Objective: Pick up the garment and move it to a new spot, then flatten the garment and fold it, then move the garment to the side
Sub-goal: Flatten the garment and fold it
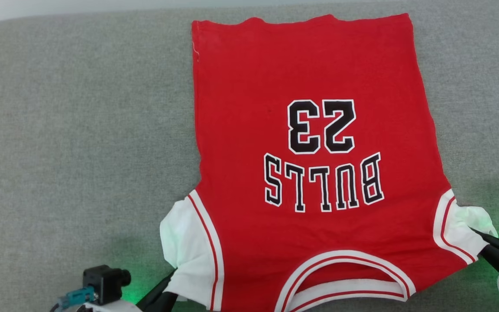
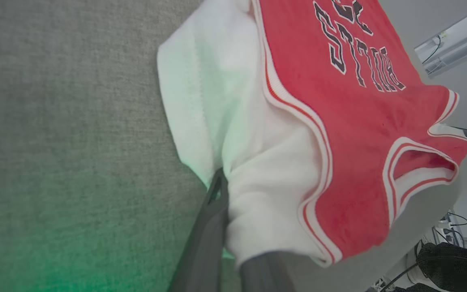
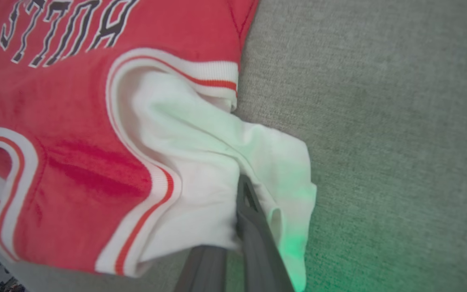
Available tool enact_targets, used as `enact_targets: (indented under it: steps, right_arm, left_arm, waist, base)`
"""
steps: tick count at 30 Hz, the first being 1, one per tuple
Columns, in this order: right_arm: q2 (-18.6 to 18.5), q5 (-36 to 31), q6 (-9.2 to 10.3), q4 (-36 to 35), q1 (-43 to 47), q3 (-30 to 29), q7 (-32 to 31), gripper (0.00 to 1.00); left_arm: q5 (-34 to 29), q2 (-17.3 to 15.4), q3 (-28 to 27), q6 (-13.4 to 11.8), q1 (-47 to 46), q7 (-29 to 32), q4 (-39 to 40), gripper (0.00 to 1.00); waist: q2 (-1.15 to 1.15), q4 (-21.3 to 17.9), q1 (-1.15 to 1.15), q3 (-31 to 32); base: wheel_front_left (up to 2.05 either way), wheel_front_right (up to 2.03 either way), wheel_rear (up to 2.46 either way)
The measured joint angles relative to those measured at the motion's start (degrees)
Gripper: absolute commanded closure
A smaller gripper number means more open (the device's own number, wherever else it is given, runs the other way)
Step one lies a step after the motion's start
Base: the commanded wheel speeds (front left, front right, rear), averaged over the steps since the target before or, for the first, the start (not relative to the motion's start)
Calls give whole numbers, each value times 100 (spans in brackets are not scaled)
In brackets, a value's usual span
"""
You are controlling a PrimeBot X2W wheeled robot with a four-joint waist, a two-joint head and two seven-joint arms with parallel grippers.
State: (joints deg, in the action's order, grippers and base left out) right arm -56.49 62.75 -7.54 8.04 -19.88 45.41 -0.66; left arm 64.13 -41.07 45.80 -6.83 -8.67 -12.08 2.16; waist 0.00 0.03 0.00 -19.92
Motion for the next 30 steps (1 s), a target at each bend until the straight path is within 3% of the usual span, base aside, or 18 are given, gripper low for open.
enact_targets:
  steps: [13,16,17,18,19,24,30]
  right_arm:
    - [476,-844,-24,457,73,-278,-111,100]
    - [534,-1016,-23,483,75,-301,-120,62]
    - [541,-1110,-23,483,75,-307,-120,40]
    - [544,-1182,-23,480,78,-315,-119,10]
    - [548,-1246,-22,460,91,-343,-112,0]
    - [358,-1407,-15,71,289,-628,-148,0]
    - [-737,-1072,0,-802,867,-1616,-557,0]
  left_arm:
    - [-112,481,135,381,-316,-104,-879,100]
    - [-120,517,133,407,-320,-125,-946,100]
    - [-124,524,133,412,-320,-134,-959,100]
    - [-132,526,134,413,-320,-141,-964,100]
    - [-138,524,132,412,-317,-145,-964,100]
    - [-231,502,123,328,-277,-185,-917,100]
    - [-335,481,83,209,-198,-224,-727,100]
  waist:
    - [0,81,0,-126]
    - [0,60,-1,-102]
    - [0,50,0,-90]
    - [0,38,0,-79]
    - [0,23,0,-66]
    - [0,-54,0,4]
    - [0,-65,0,47]
  base:
    - [0,0,0]
    - [0,0,0]
    - [0,0,0]
    - [0,0,0]
    - [0,0,0]
    - [0,0,0]
    - [0,0,0]
